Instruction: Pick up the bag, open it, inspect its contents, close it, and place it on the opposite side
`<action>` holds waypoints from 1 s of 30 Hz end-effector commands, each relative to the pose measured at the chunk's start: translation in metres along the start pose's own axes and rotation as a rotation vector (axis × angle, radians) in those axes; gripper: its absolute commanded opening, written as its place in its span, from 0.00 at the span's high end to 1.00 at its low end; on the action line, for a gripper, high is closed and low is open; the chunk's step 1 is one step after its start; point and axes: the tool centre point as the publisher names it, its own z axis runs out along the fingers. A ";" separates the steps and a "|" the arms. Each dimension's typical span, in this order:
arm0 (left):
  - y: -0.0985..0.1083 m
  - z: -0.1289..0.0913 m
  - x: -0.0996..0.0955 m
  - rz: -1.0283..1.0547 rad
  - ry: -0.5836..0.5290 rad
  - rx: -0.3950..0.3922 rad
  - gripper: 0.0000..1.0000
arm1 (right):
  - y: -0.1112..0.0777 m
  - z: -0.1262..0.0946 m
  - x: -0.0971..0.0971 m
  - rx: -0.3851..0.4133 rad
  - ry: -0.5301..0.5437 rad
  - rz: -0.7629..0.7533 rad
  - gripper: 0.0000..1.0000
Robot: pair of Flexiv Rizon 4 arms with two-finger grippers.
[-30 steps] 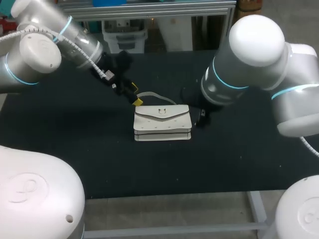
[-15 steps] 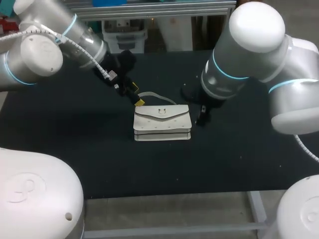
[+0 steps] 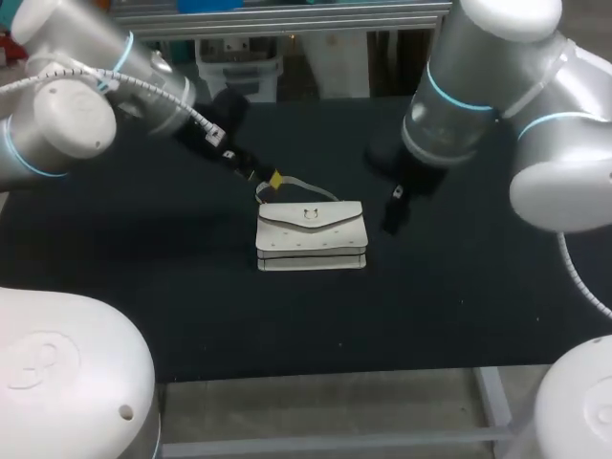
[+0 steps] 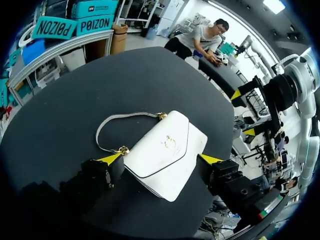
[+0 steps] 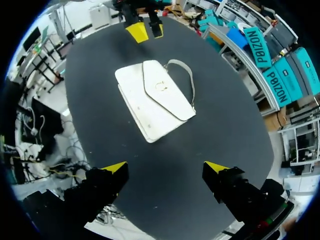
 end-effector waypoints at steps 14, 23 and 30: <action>0.016 0.007 -0.002 -0.569 -0.158 0.019 0.00 | -0.012 -0.001 -0.024 0.169 0.284 0.305 0.00; 0.020 0.004 -0.004 -0.688 -0.366 0.088 0.00 | -0.018 -0.002 -0.030 0.175 0.260 0.390 0.00; 0.020 0.004 -0.004 -0.688 -0.366 0.088 0.00 | -0.018 -0.002 -0.030 0.175 0.260 0.390 0.00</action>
